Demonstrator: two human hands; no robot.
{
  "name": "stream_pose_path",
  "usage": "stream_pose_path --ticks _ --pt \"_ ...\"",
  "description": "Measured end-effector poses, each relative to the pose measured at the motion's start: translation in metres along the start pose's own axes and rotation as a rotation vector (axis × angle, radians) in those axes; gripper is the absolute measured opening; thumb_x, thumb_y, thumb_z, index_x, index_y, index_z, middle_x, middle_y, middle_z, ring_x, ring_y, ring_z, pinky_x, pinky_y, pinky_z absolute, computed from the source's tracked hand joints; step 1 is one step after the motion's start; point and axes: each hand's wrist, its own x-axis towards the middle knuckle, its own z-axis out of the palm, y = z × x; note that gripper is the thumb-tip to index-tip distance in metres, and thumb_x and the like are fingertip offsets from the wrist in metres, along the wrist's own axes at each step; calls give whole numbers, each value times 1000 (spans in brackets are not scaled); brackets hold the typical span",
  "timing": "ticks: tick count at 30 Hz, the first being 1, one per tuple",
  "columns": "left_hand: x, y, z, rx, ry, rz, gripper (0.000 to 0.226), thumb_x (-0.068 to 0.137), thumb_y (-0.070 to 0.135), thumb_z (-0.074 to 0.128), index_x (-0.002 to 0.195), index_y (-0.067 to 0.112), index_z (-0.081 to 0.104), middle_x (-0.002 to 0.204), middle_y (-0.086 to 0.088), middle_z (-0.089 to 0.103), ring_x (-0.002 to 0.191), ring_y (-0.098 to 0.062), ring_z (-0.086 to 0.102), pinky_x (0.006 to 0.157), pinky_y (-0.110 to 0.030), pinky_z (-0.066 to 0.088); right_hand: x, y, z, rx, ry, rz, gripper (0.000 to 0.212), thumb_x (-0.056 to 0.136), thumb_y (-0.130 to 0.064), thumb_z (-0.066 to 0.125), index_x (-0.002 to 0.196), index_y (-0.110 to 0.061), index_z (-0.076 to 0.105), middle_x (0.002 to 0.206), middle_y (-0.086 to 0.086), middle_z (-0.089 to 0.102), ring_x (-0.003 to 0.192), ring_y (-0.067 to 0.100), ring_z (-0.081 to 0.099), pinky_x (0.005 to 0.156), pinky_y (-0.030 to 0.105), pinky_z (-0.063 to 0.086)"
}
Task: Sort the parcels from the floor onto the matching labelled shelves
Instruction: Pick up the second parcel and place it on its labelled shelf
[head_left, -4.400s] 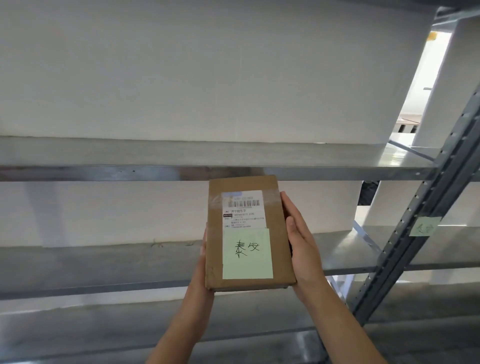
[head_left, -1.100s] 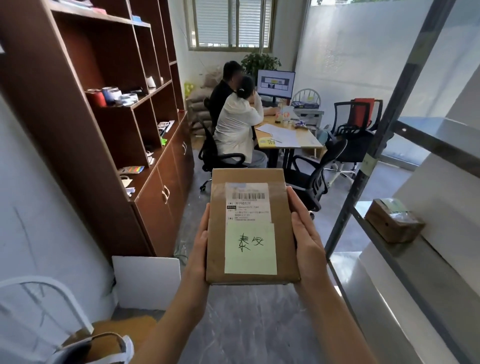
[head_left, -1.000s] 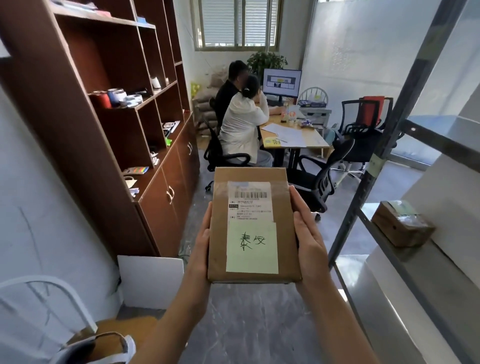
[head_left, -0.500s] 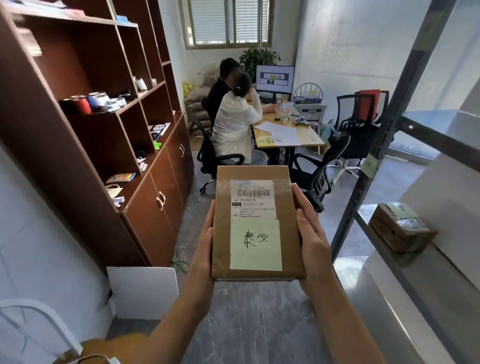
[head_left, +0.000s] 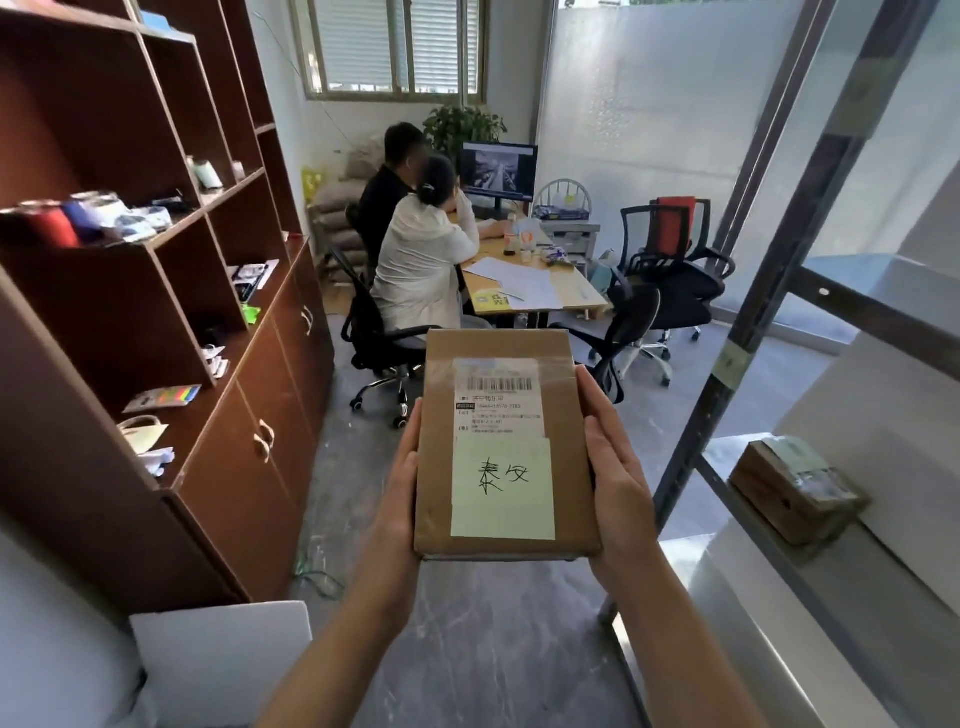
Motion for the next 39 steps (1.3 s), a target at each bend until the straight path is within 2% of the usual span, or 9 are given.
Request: stream_pose_path --ticks 4,8,13,20,25,29,32,36,39 --pt "32 3 -23 -5 -10 -8 54 92 62 39 147 58 36 156 16 46 142 -12 46 118 -52 36 29 13 22 7 13 -3 44 108 -19 30 142 -40 49 130 -4 68 119 25 65 100 50 52" --pt "64 0 -46 -18 4 -26 50 94 57 34 144 60 39 153 20 49 138 -7 50 114 -47 41 57 28 43 -1 24 -3 44 108 -19 31 142 -40 49 130 -4 68 117 25 66 93 42 58" --pt "99 -6 -67 -41 -46 -78 49 96 57 37 146 58 38 150 22 52 135 -3 53 113 -42 42 83 46 61 -4 95 4 44 108 -19 31 141 -41 50 130 -4 68 117 26 66 94 46 57" --pt "141 -25 -65 -37 -133 -104 45 107 46 29 151 49 35 152 19 50 139 -5 50 116 -43 38 107 60 53 -35 197 -32 44 108 -17 30 143 -37 48 126 -8 69 112 20 68 84 33 61" --pt "163 -38 -55 -18 -186 -131 47 108 40 23 153 50 28 149 24 51 132 5 53 107 -30 42 125 65 38 -25 241 -34 45 108 -14 29 144 -32 48 123 -9 71 105 15 71 75 27 61" --pt "185 -42 -46 1 -213 -137 47 109 36 22 155 47 28 150 25 50 133 7 51 106 -26 42 144 68 28 -17 275 -28 44 108 -16 30 143 -35 49 128 -9 69 110 17 70 79 30 62" --pt "205 -49 -37 6 -222 -136 47 110 34 21 155 44 29 146 30 52 129 13 51 100 -14 46 161 71 18 -24 297 -31 44 108 -17 30 143 -37 49 134 -7 65 115 20 67 86 35 61" --pt "230 -53 -20 -30 -235 -157 47 109 34 22 154 46 30 146 28 53 132 5 52 105 -26 42 185 69 3 -10 303 -30 44 108 -17 30 142 -37 50 134 -8 65 117 19 66 89 35 60" --pt "250 -56 -4 -33 -231 -148 47 109 33 22 154 45 31 145 30 53 131 7 52 104 -25 42 205 65 -10 9 310 -44 44 108 -16 30 142 -36 51 134 -7 65 118 21 66 91 36 59"
